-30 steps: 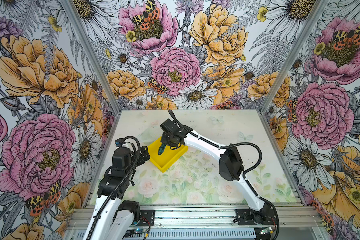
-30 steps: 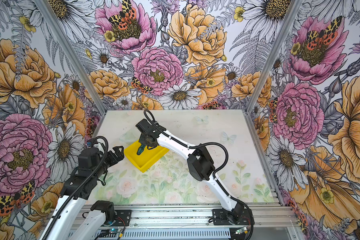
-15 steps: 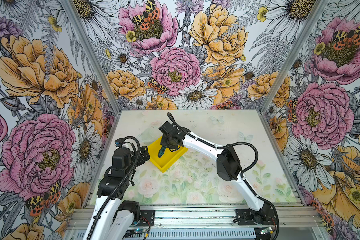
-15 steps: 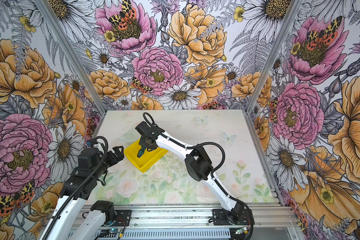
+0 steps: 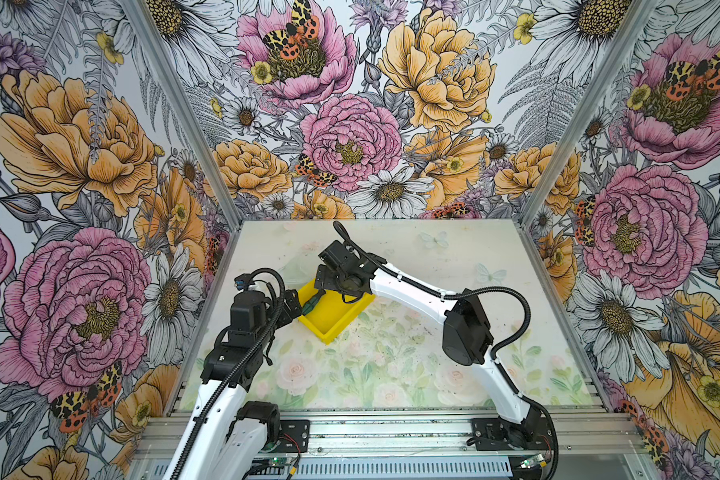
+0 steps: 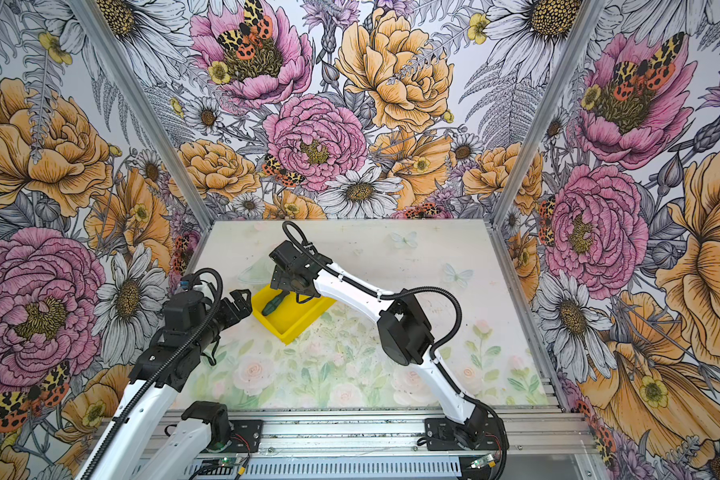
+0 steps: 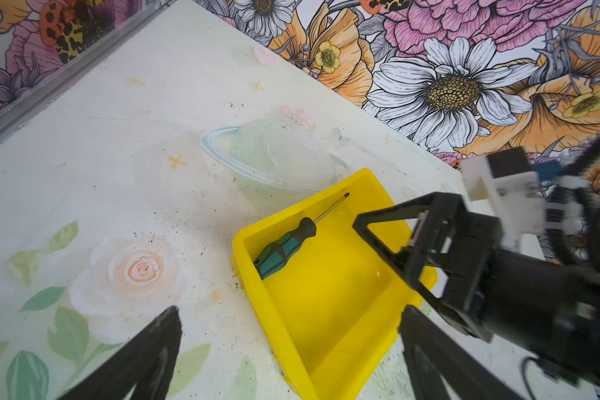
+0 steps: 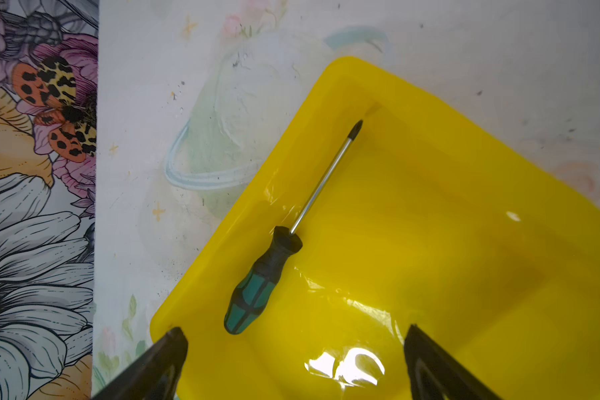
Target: Put the screwdriver in the bin
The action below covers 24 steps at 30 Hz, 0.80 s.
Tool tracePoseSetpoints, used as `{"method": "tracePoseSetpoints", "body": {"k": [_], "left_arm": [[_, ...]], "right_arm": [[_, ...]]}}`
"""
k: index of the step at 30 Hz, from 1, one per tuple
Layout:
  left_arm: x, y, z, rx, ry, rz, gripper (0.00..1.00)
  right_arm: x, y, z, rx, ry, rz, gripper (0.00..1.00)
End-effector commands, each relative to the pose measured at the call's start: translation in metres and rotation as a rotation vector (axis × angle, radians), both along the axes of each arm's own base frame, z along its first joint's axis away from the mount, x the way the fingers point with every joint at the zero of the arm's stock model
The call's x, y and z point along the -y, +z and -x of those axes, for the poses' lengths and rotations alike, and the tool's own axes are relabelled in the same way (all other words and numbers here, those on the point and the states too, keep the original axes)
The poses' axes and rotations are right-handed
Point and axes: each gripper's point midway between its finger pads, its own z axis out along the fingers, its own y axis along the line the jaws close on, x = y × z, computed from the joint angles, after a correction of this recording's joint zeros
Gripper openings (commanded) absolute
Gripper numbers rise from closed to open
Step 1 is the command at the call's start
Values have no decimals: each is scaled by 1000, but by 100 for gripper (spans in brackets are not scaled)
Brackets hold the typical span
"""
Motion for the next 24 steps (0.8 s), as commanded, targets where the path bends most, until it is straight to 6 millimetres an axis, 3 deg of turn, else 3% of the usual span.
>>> {"method": "tracePoseSetpoints", "body": {"k": [1,5,6,7,10,13,16,24], "left_arm": [[-19,8,-10,51,85,-60,99],[-45,15,-18,83,203,-126,99],[-52,15,-22,87,229,-154,99],[-55,15,-28,97,231,-189,99],[-59,9,-45,115,208,-298,99],[-55,-2,-63,179,143,-379,99],[-52,-15,-76,207,97,-462,99],[-59,-29,-98,286,71,-493,99]], "right_arm": [[50,102,-3,281,20,67,100],[141,140,10,484,-33,214,100],[175,144,16,522,-78,231,100],[205,143,22,555,-120,231,99],[324,129,38,593,-338,272,100],[423,107,61,592,-570,449,99],[458,83,69,632,-577,593,100],[469,18,52,692,-493,543,100]]}}
